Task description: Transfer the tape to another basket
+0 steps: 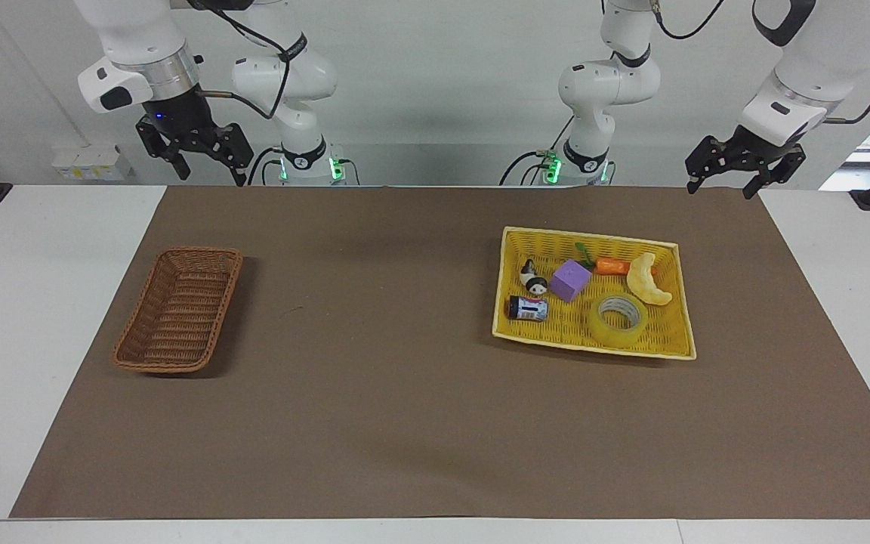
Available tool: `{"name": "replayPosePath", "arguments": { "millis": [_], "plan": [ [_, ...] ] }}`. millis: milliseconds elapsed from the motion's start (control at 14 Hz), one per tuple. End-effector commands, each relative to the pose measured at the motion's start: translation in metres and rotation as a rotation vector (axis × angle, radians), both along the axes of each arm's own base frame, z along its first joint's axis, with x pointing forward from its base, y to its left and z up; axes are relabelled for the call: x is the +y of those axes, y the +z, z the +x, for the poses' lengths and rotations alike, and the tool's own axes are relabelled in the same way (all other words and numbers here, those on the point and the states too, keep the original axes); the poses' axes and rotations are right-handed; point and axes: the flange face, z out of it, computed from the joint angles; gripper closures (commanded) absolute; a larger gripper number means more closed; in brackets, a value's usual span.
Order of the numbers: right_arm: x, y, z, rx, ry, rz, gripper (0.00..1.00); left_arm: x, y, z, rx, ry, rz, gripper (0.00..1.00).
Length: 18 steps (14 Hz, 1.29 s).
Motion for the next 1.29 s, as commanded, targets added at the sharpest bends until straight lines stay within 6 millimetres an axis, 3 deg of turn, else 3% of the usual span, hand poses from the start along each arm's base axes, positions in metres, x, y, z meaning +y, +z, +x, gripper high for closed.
{"name": "replayPosePath", "arguments": {
  "millis": [0, 1214],
  "plan": [
    [-0.0025, 0.0019, -0.0044, -0.009, 0.016, 0.000, 0.00, 0.0032, 0.0023, -0.0063, -0.010, 0.002, -0.008, 0.00],
    [-0.0025, 0.0020, -0.0043, -0.010, 0.016, 0.000, 0.00, -0.0038, 0.0022, -0.0076, -0.001, -0.009, -0.006, 0.00]
  ]
}}
